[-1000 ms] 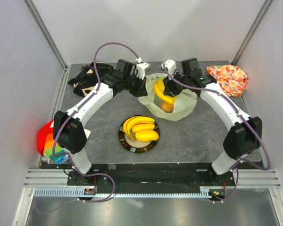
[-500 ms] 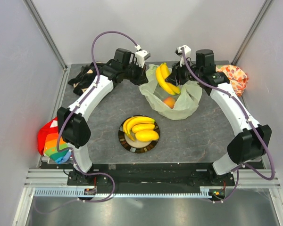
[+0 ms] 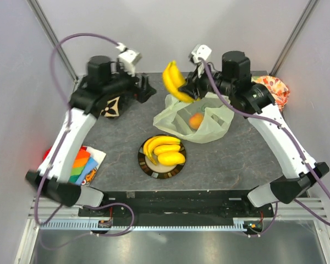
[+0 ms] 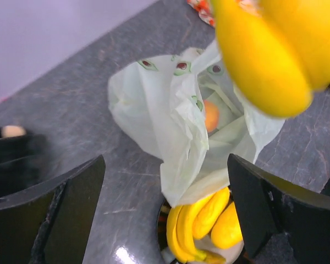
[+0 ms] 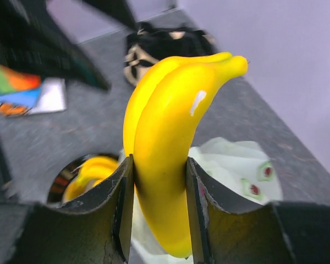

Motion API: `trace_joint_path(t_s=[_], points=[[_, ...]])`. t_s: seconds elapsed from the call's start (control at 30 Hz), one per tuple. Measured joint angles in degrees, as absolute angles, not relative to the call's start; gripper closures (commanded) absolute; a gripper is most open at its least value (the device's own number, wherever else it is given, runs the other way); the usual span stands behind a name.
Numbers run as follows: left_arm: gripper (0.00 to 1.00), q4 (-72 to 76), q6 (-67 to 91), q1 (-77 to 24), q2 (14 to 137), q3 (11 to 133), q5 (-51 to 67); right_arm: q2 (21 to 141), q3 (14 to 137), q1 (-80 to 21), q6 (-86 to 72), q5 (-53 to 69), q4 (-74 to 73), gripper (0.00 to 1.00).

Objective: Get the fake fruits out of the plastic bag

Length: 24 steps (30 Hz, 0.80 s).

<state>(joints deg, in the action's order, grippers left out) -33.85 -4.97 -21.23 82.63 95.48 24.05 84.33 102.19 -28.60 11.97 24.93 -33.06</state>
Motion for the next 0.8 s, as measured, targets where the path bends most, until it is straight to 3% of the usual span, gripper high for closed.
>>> trace_joint_path(t_s=[0.33, 0.53, 0.8], points=[[0.02, -36.14, -4.97, -7.29, 48.75, 75.44, 29.69, 81.30, 86.78, -55.70, 25.41, 18.79, -45.08, 1.00], [0.02, -39.03, -4.01, 1.72, 45.95, 70.57, 33.93, 86.32, 80.71, -64.71, 31.40, 13.98, -48.45, 1.00], [0.02, -38.85, -2.68, 6.50, 43.31, 66.96, 36.91, 95.09, 82.67, -68.05, 30.63, 11.00, -46.09, 1.00]])
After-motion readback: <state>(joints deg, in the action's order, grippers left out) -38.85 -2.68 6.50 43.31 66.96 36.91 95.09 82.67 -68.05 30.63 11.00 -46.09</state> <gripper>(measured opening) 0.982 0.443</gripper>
